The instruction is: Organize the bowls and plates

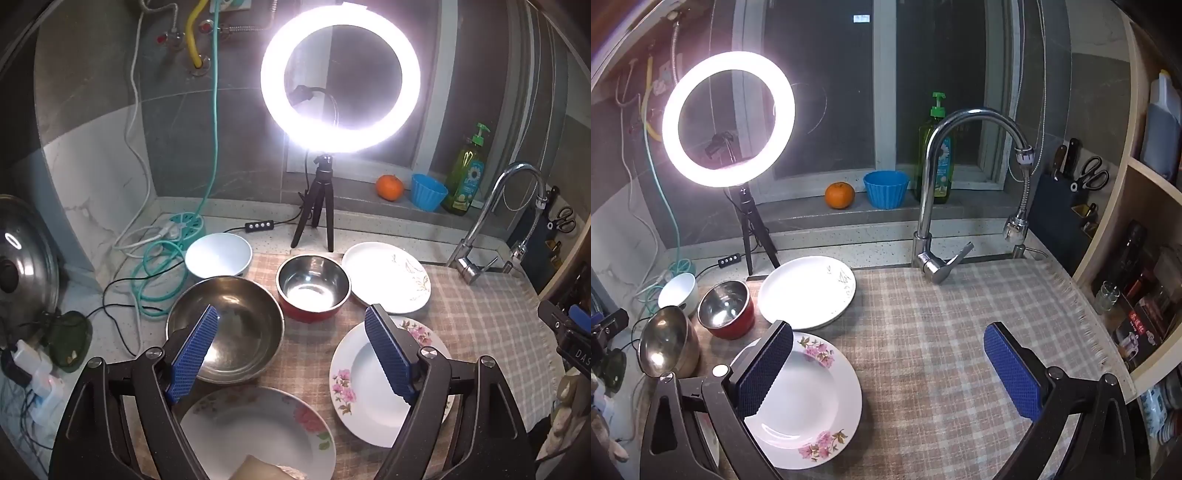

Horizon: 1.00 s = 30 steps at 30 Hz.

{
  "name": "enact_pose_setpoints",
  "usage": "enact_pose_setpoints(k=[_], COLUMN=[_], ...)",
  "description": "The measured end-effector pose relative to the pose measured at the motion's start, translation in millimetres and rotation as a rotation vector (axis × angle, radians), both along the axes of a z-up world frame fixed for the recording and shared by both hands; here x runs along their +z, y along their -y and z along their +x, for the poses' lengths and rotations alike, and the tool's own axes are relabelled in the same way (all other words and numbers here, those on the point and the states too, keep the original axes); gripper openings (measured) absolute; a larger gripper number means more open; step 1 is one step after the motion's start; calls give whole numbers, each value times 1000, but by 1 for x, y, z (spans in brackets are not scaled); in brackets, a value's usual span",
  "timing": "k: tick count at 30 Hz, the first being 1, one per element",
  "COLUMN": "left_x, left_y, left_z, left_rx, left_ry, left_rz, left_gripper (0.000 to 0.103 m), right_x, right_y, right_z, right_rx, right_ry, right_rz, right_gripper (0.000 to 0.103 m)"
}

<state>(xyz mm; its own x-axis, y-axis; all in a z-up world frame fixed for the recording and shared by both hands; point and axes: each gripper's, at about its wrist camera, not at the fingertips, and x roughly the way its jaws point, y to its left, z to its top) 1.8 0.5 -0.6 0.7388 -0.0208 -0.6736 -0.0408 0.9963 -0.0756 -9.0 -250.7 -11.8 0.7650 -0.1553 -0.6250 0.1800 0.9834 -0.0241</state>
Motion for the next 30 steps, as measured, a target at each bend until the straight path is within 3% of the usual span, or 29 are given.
enact_pose_setpoints(k=[11, 30], left_x=[-4, -3], left_y=[-12, -14], left_z=[-4, -2], left_rx=[53, 58], left_ry=[12, 5], left_rz=[-27, -28], left_gripper=[82, 82], right_x=[1, -2], right_y=[-5, -8], right_z=[5, 7], right_rx=[38, 41], right_ry=[-2, -6], right_rz=[23, 16], right_gripper=[102, 102])
